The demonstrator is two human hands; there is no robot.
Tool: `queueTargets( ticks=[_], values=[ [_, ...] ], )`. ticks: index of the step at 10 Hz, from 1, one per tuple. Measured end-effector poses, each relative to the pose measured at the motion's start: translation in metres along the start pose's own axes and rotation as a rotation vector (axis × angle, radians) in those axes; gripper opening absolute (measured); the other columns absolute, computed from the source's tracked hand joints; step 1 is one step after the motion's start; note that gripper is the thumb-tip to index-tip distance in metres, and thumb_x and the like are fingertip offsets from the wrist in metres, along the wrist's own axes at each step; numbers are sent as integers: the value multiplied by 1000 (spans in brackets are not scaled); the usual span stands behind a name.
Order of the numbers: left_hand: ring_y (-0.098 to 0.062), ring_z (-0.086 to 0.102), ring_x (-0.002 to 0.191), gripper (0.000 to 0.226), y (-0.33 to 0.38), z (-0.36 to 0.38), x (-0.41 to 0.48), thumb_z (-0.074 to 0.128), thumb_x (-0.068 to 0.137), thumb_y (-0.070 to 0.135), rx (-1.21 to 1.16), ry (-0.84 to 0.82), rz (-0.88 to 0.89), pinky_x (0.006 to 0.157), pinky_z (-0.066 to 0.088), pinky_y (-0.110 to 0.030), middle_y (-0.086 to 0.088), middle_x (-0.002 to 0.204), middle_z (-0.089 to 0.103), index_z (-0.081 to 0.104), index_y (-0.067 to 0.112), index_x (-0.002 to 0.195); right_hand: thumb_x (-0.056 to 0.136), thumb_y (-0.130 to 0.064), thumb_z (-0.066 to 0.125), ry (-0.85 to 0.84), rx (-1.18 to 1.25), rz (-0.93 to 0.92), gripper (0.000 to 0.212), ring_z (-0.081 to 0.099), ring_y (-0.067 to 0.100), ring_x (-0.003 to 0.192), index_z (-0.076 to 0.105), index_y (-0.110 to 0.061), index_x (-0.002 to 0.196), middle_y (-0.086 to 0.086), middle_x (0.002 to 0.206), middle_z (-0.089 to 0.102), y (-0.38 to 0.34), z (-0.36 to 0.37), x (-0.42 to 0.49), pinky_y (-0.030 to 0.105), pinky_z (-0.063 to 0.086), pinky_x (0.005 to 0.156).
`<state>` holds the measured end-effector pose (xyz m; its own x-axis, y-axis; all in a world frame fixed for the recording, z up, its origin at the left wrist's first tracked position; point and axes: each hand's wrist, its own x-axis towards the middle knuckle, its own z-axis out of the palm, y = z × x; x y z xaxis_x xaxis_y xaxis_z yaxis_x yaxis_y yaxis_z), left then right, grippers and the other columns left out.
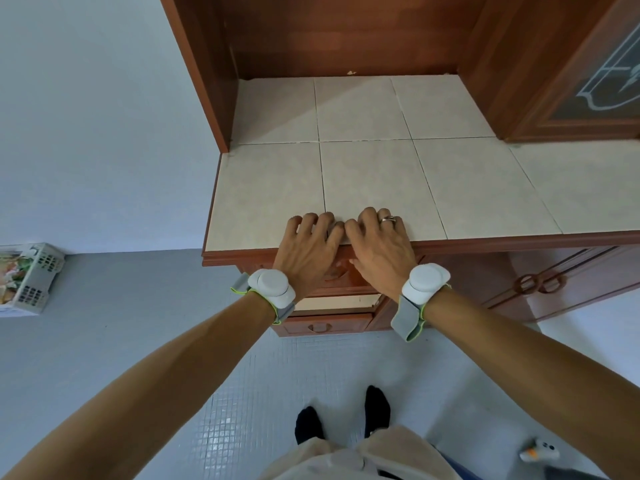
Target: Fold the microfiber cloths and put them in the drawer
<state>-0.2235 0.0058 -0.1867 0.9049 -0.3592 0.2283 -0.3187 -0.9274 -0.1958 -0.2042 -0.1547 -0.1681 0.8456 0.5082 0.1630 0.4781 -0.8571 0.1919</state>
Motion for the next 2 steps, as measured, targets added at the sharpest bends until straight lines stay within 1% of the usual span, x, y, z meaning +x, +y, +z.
queueTargets(
  ticks=[1,2],
  values=[
    [-34,49,119,65,0,-5,-21,58,84,58,-116,70,-6,100,39,-48,-15,136,50,52,11,128,70,-33,78,-61,137,-50,56,50,32,96,48,-15,114,11,113,47,6,-11,-10,44,47,79],
    [-33,52,115,49,12,-8,-72,54,93,50,-335,181,-94,93,42,-45,-14,134,53,56,13,125,78,-39,72,-161,401,31,62,42,29,120,44,-24,132,6,137,36,12,-30,-42,41,44,98]
  ],
)
